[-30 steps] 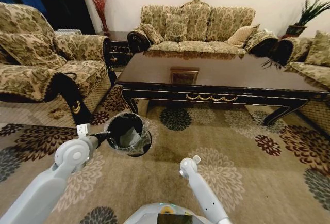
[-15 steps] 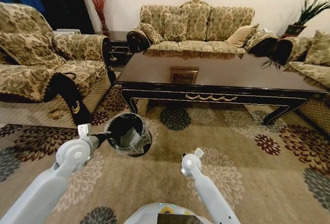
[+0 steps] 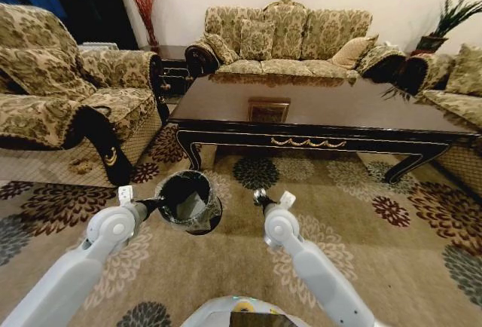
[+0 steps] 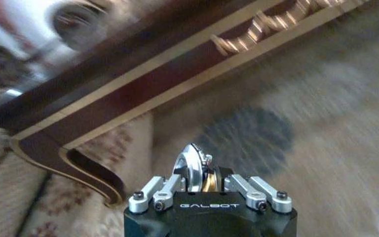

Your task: Move to the front of the table and pick up the trash from the floor, then place it into the trash bin.

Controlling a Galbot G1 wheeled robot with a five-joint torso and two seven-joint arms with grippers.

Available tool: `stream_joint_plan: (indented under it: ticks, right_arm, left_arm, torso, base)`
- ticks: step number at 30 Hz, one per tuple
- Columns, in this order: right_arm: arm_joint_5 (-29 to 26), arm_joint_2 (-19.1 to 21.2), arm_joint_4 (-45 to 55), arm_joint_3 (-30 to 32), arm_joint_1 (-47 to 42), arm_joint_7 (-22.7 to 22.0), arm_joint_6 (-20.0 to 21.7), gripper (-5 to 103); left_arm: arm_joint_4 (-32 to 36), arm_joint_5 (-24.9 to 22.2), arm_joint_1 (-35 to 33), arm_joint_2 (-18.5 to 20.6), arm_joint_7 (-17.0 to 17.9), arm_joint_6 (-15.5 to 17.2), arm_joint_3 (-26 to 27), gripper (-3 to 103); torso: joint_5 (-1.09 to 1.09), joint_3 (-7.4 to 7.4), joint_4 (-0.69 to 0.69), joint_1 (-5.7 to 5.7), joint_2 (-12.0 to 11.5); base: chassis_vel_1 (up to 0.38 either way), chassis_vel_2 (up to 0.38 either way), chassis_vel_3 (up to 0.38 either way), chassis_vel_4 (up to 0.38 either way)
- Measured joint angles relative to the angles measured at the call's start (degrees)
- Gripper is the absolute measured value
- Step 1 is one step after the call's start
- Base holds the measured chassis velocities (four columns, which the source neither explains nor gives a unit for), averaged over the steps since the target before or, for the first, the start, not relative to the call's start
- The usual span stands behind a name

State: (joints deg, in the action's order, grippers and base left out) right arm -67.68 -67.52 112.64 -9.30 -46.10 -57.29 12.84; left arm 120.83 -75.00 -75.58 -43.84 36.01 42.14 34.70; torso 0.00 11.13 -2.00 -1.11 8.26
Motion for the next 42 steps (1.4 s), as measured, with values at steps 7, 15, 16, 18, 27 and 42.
stream_joint_plan:
  ticks: [7, 15, 16, 18, 27, 42]
  right_arm:
    - [7.8, 5.4, 0.5, -5.6, 8.3, 9.4, -5.3, 25]
    - [10.9, 1.6, -1.3, -12.0, 12.6, 21.4, -17.7, 25]
    - [10.9, 1.6, -1.3, -12.0, 12.6, 21.4, -17.7, 25]
    - [12.7, 0.9, -2.2, -14.5, 13.6, 24.2, -20.9, 25]
    - [22.8, 1.9, -5.6, -24.7, 14.9, 31.9, -27.0, 25]
    - [31.3, 2.1, -7.6, -30.7, 15.1, 33.1, -27.8, 25]
  left_arm:
    - [-0.7, -0.1, 1.2, -0.3, 0.0, 0.0, -1.8, 1]
    - [-1.8, -0.1, 3.5, -1.2, 0.0, 0.0, -3.9, 1]
    - [-1.8, -0.1, 3.5, -1.2, 0.0, 0.0, -3.9, 1]
    - [-2.3, -0.1, 4.3, -1.2, 0.0, 0.0, -4.4, 1]
    - [-2.6, -0.4, 5.6, -0.9, 0.0, 0.0, -5.0, 1]
    - [-2.0, -1.1, 5.3, 0.2, 0.1, 0.0, -3.7, 1]
  torso:
    - [0.00, 0.00, 0.02, 0.00, 0.0]
    - [-0.01, 0.00, 0.00, -0.01, 0.0]
    - [-0.01, 0.00, 0.00, -0.01, 0.0]
    - [-0.01, 0.00, 0.00, -0.01, 0.0]
    - [0.00, -0.01, 0.00, 0.00, 0.0]
    - [0.00, -0.01, 0.01, 0.00, 0.0]
  base:
    - [0.000, 0.000, 0.000, 0.000]
    - [0.000, 0.000, 0.000, 0.000]
    - [0.000, 0.000, 0.000, 0.000]
    - [0.000, 0.000, 0.000, 0.000]
    - [0.000, 0.000, 0.000, 0.000]
    - [0.000, 0.000, 0.000, 0.000]
